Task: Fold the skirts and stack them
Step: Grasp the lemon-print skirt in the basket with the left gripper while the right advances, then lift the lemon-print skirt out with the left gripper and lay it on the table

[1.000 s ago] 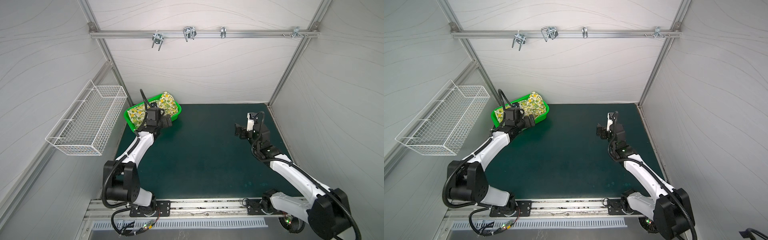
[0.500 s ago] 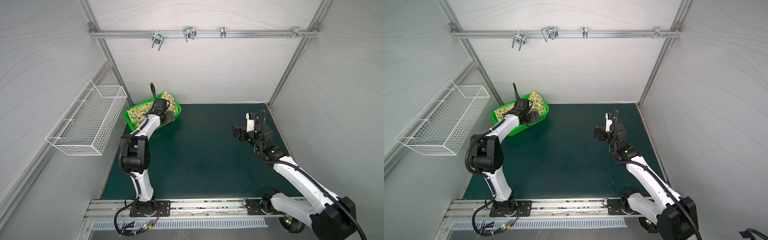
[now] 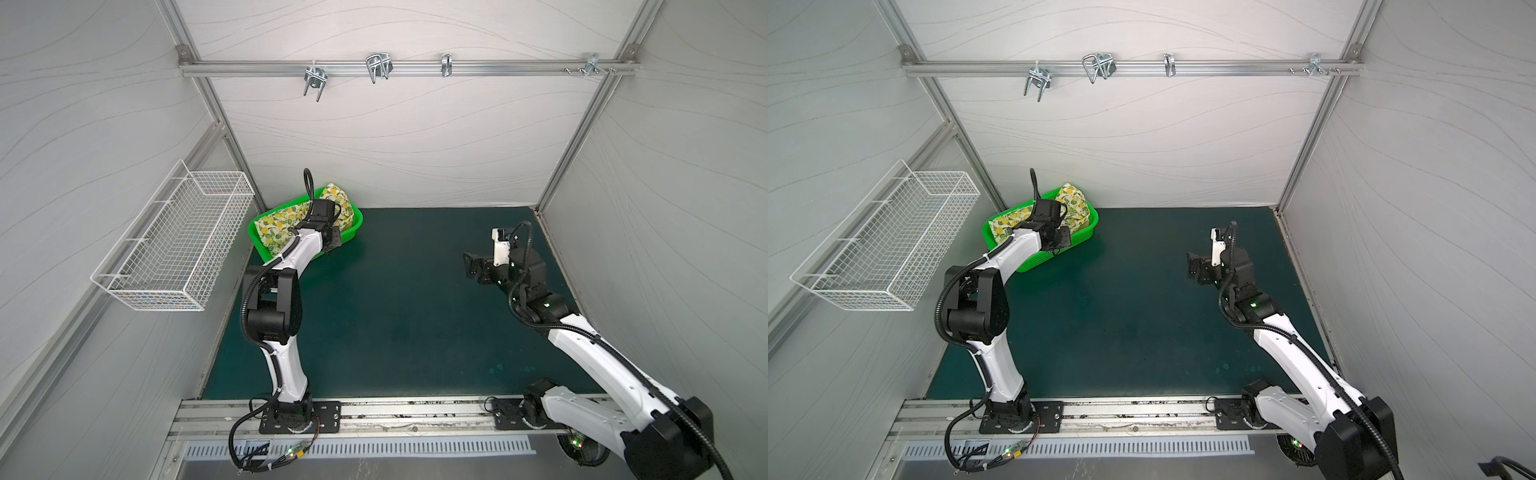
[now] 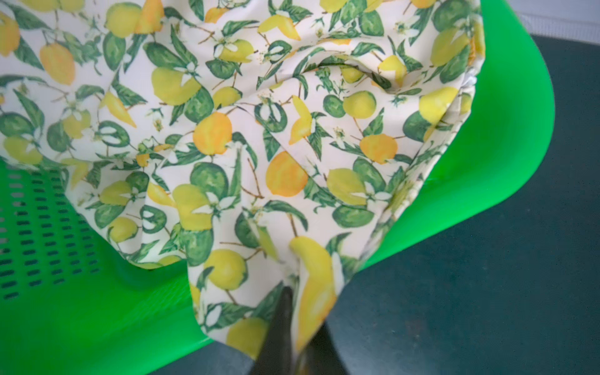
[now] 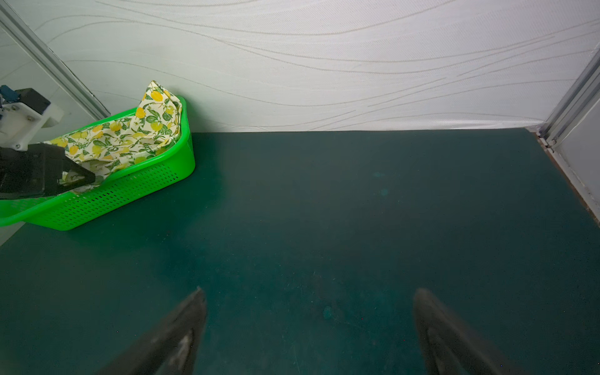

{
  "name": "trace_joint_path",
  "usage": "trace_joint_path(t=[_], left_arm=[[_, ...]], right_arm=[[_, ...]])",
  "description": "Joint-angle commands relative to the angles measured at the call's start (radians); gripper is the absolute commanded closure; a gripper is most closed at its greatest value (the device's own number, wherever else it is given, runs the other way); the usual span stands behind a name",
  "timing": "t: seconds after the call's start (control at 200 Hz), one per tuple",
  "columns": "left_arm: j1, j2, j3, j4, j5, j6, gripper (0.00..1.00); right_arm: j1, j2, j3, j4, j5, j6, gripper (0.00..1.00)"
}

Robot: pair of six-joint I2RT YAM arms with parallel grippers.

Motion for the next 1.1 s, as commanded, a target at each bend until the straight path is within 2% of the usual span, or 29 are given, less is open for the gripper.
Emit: trace_joint_path(t=[0.0, 0.205, 0.37, 0.475, 0.625, 0.876, 1.096], left_arm=[[-0.002, -0.029, 0.028, -0.035, -0.016, 0.006, 1.00], [-0.002, -0.111, 0.050, -0.068, 0.046, -0.049, 1.00], [-0.010, -0.192, 0.062, -0.085, 0.234, -0.112, 1.00], [-0.048, -0.240, 0.087, -0.119, 0.276, -0.115, 1.00], [-0.119, -0.306, 0.124, -0.157, 0.330, -0.123, 1.00], [-0.293, -0.363, 0.176, -0.224, 0.373, -0.130, 1.00], [-0.456, -0.399, 0.169, -0.273, 0.359, -0.127, 1.00]], right_arm=[[0.006, -0.015, -0.006, -0.002, -0.018, 0.014, 0.01], [0.006, 0.011, 0.011, 0.015, -0.115, -0.001, 0.01], [0.006, 0.039, 0.063, -0.034, -0.124, -0.009, 0.01], [0.006, 0.030, 0.079, -0.046, -0.116, -0.016, 0.01], [0.006, 0.016, 0.102, -0.067, -0.086, -0.031, 0.01], [0.004, 0.003, 0.138, -0.120, -0.030, -0.031, 0.01], [0.003, -0.071, 0.129, -0.127, 0.061, -0.024, 0.01]])
